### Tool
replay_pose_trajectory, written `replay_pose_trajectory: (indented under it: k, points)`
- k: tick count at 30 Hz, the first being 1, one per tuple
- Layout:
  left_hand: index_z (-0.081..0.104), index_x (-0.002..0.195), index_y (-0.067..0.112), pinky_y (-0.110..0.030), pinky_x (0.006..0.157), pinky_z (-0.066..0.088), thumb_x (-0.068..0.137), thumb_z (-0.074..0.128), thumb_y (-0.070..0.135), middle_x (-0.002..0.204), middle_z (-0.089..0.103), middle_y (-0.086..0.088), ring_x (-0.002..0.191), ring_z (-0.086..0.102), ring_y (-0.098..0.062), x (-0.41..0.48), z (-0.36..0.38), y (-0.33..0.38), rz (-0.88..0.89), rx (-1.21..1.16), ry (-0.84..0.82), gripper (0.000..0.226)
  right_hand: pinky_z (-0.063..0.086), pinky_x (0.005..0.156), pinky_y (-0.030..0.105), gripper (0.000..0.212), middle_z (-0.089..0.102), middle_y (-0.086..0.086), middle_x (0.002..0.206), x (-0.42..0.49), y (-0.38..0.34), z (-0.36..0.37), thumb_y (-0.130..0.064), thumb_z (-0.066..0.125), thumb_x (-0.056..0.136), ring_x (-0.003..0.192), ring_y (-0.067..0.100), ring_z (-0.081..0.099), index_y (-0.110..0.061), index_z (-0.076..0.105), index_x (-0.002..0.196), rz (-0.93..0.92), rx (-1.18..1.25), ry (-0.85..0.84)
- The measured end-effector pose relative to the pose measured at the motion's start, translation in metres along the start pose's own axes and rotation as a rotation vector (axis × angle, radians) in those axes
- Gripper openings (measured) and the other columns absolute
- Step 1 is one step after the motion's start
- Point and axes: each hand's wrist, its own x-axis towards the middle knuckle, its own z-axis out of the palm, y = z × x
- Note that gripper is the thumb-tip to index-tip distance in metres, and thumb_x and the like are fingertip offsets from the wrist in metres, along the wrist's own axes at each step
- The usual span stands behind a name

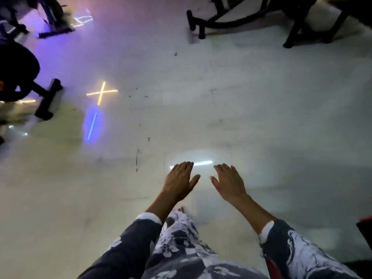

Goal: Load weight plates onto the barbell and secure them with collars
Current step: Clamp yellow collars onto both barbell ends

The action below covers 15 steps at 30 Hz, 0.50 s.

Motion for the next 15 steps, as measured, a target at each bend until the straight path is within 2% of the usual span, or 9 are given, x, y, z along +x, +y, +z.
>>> replay_pose_trajectory:
  k: [6, 11, 15]
  points:
    - [0.037, 0.138, 0.009, -0.033, 0.106, 0.03, 0.097, 0.04, 0.043, 0.142, 0.045, -0.008, 0.129, 0.04, -0.024, 0.192, -0.051, -0.014, 0.177, -0.025, -0.069, 0.053, 0.016, 0.116, 0.035, 0.046, 0.042, 0.008, 0.145, 0.128, 0.036, -0.069, -0.034, 0.036, 0.099, 0.136, 0.021, 0.034, -0.01, 0.036, 0.138, 0.225, 0.103, 0.088]
    - [0.04, 0.136, 0.008, -0.036, 0.108, 0.029, 0.097, 0.041, 0.042, 0.139, 0.049, -0.01, 0.127, 0.042, -0.026, 0.359, -0.061, 0.013, 0.37, 0.034, -0.12, 0.052, 0.017, 0.115, 0.037, 0.045, 0.042, 0.009, 0.144, 0.231, 0.115, -0.107, -0.033, 0.037, 0.099, 0.135, 0.022, 0.034, -0.009, 0.037, 0.137, 0.392, 0.14, 0.167]
    - [0.038, 0.137, 0.008, -0.036, 0.106, 0.03, 0.097, 0.04, 0.042, 0.14, 0.047, -0.01, 0.128, 0.041, -0.026, 0.488, -0.066, 0.054, 0.45, 0.065, -0.151, 0.053, 0.016, 0.115, 0.038, 0.046, 0.042, 0.011, 0.144, 0.327, 0.195, -0.143, -0.033, 0.038, 0.098, 0.136, 0.023, 0.033, -0.008, 0.038, 0.137, 0.474, 0.183, 0.226]
